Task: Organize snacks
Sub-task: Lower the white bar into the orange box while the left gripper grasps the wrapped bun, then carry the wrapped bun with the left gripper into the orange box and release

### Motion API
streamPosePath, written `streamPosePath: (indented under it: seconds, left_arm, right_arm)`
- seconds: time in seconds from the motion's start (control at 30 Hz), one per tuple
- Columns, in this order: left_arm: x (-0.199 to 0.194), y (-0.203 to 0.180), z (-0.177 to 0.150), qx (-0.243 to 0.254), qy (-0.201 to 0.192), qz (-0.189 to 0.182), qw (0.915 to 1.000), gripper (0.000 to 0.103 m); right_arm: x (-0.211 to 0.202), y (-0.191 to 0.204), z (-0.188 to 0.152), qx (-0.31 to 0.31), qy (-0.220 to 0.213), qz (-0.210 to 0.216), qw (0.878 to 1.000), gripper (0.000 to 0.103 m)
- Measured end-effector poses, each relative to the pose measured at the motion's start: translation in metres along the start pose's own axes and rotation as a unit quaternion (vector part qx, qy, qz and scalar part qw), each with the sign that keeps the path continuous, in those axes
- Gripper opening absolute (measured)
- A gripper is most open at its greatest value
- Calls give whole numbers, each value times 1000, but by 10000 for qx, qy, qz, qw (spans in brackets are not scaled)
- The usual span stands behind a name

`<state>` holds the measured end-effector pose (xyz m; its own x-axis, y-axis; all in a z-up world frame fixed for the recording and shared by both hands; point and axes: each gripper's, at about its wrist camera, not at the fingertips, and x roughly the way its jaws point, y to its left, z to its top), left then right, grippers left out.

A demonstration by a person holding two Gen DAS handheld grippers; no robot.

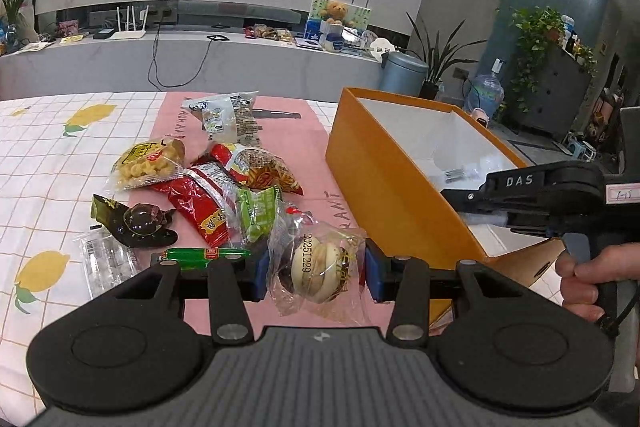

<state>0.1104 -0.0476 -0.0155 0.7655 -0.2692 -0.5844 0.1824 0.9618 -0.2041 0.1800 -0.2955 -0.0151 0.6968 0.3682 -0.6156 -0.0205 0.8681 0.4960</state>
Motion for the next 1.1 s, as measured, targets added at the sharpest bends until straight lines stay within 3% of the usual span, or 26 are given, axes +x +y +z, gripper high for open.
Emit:
streamPosePath:
  seconds: [0.1, 0.3, 0.5, 0.8, 1.1]
  left_arm:
    - [1, -1, -1, 27, 13, 23, 10000, 51]
    - [0, -7, -2, 113, -15, 35, 9999, 51]
    - [-5, -12, 1, 106, -62, 41, 9999, 51]
    - [-9, -39, 7, 209, -102, 55, 9997, 51]
    - [1, -72, 32, 260, -251, -62, 9993, 51]
  right_arm:
    - [1, 1, 0, -44, -2, -29, 10000, 7]
    - [-9, 0, 4, 232, -159, 12, 9996, 32]
    - [-38, -1, 10, 138, -651, -171, 9976, 33]
    - [-60, -2, 16, -13, -1017, -65, 9948, 46]
    - [-84, -18, 20, 160, -1430, -269, 9892, 47]
